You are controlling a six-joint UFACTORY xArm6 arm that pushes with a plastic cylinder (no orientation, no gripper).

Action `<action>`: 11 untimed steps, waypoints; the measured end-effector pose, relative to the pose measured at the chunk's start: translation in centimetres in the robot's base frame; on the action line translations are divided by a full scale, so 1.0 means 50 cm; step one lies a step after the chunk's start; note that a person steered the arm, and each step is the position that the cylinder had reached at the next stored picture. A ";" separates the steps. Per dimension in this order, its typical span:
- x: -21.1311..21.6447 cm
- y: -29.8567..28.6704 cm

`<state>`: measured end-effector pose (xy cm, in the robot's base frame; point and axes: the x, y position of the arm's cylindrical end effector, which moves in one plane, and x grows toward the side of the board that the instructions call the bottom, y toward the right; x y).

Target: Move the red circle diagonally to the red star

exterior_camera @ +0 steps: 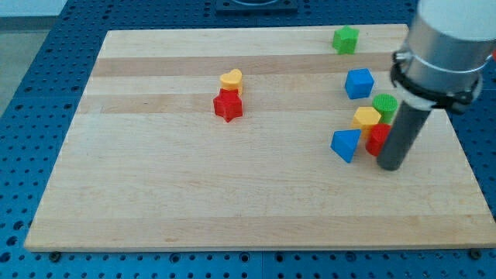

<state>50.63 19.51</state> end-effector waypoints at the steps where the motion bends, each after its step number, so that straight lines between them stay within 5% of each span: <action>1: -0.033 0.017; 7: -0.104 0.048; 11: -0.110 -0.190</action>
